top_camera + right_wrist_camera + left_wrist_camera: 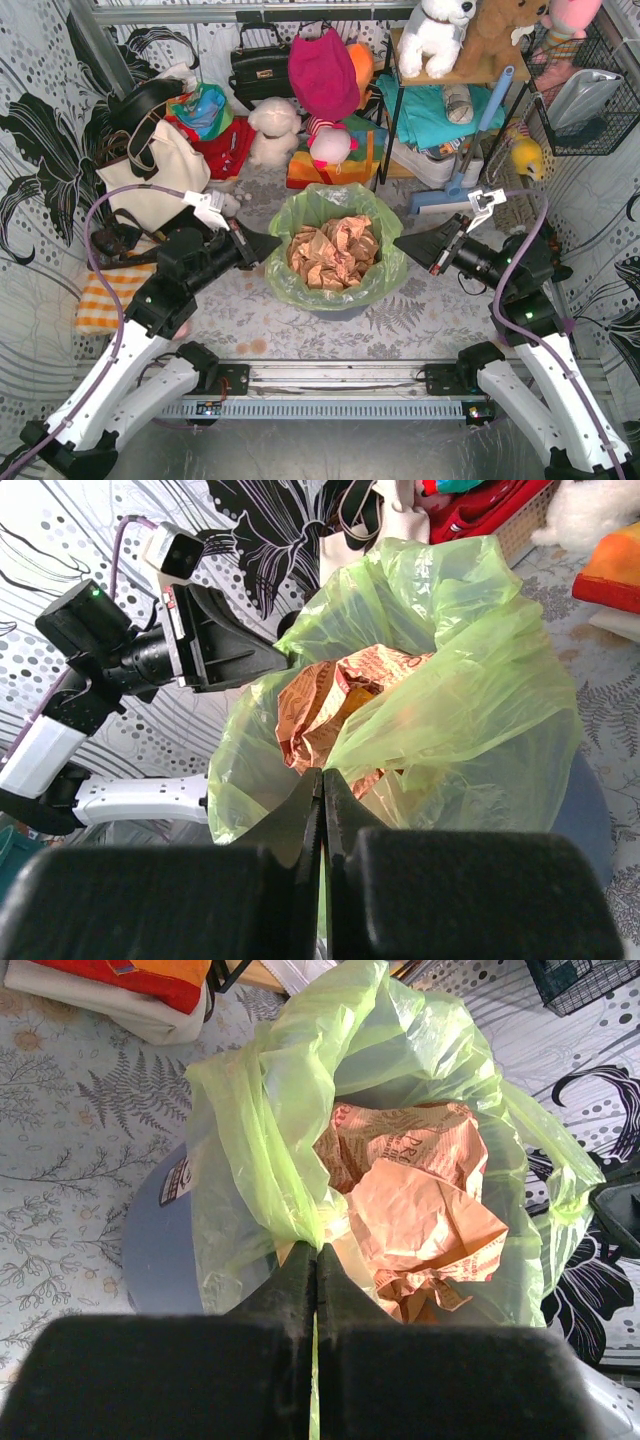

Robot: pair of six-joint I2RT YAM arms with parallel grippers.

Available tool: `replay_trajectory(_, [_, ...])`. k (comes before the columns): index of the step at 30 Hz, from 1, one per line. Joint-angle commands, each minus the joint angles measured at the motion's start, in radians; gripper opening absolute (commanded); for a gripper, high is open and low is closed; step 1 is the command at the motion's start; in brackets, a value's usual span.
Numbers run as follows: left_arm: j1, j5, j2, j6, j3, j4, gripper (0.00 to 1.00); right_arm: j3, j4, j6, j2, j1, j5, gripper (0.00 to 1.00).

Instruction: Tie the trash bag

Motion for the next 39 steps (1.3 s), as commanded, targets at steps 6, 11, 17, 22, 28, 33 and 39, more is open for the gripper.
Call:
replay_trajectory(6, [-0.003, -0.145, -0.01, 0.017, 0.076, -0.024, 0.0, 0.015, -0.094, -0.036, 0.036, 0.005, 0.134, 0.0])
replay_trajectory(11, [-0.003, -0.213, -0.011, -0.009, 0.077, 0.007, 0.0, 0.04, -0.16, -0.063, 0.034, 0.004, 0.192, 0.0])
replay_trajectory(17, [-0.003, -0.106, -0.024, -0.019, 0.092, 0.0, 0.0, 0.064, -0.213, -0.072, 0.014, 0.005, 0.214, 0.0])
replay_trajectory(22, [-0.003, -0.03, -0.067, -0.022, 0.096, -0.062, 0.0, 0.069, -0.273, -0.081, -0.01, 0.005, 0.197, 0.0])
replay_trajectory(28, [-0.003, 0.094, -0.126, -0.047, 0.008, -0.043, 0.0, 0.07, -0.285, -0.086, -0.008, 0.005, 0.088, 0.0])
replay_trajectory(33, [-0.003, 0.246, -0.097, -0.045, -0.026, 0.001, 0.0, 0.083, -0.26, -0.093, 0.023, 0.005, -0.034, 0.0])
replay_trajectory(39, [-0.003, 0.318, -0.054, -0.069, -0.018, 0.126, 0.0, 0.03, 0.013, 0.08, 0.057, 0.005, -0.19, 0.0])
